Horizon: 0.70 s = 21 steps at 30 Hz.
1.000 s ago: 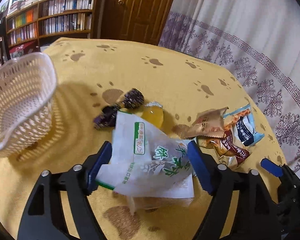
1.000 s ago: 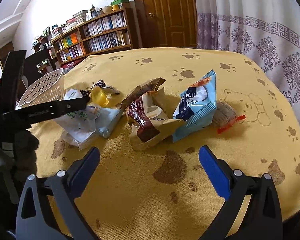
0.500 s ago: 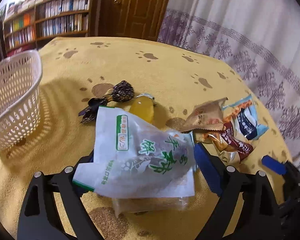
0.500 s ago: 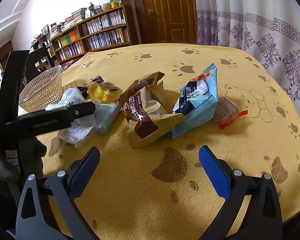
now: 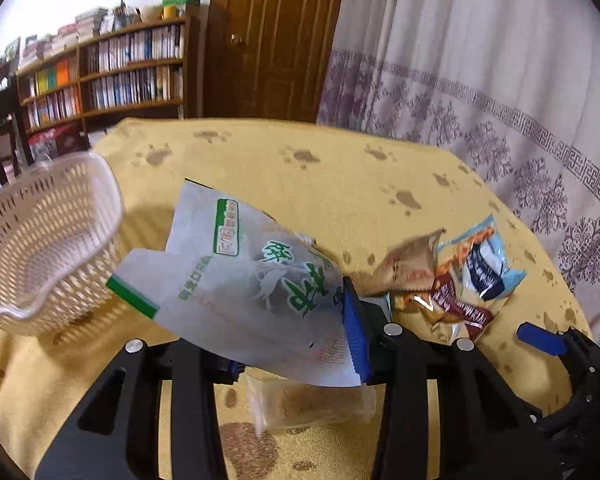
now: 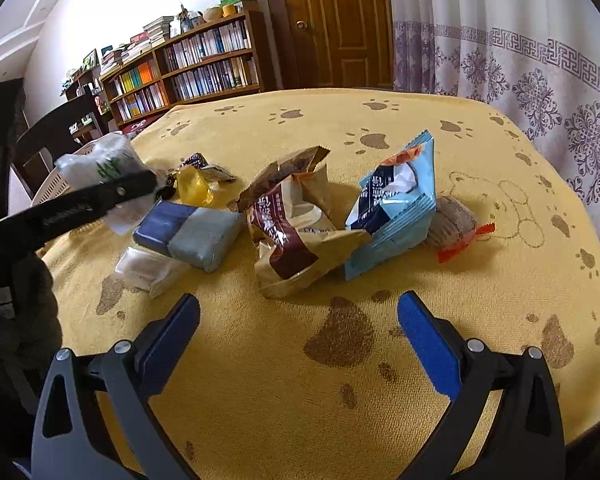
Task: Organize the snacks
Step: 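Lift the printed bag with the left gripper while the right gripper grasps the brown snack bag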
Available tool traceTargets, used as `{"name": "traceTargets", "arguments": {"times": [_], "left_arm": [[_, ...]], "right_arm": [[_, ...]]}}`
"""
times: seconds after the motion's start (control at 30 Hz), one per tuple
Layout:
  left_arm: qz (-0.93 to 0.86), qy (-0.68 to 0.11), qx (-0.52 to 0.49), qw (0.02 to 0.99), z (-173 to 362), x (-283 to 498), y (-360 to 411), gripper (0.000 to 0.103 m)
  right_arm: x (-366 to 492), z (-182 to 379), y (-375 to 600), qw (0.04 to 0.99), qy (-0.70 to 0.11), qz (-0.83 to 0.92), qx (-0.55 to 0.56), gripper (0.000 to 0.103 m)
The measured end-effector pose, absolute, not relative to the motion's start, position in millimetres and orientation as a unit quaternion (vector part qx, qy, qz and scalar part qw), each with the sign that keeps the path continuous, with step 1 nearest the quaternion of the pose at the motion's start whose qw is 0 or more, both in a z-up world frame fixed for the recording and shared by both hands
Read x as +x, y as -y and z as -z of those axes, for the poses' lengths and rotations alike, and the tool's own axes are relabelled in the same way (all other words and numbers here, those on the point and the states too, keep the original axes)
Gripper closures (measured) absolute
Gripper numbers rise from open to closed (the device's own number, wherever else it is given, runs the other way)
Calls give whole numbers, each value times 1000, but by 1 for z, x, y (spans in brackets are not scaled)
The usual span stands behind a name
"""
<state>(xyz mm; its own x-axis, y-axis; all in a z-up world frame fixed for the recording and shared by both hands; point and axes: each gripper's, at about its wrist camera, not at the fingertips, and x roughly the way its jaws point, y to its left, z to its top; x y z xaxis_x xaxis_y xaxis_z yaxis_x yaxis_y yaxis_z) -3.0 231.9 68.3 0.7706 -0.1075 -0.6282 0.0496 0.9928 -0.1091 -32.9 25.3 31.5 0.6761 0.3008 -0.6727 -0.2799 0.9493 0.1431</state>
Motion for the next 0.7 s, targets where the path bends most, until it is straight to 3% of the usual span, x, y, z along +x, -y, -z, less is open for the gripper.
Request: {"name": "traceTargets", "arguments": {"times": [0.3,0.47,0.57,0.63,0.7], "left_arm": [[27,-318,-50,947,-93,-11,-245,62],[22,-310,-55,949,-100,-14,-251,62],[17,-308,-59,949,-102,-13,-256,62],[14,-308,-61,949,-103,-12,-258,62],[12,-309,-62,949,-102,-12,-259,62]], "right_arm": [[-7,-47,-32,920,-357,-156,39,5],[15,-39,-48,916,-370,-152,26,12],[21,-33,-56,916,-375,-140,9,25],[24,-28,-59,914,-384,-131,1,42],[25,-24,-57,912,-388,-135,11,43]]}}
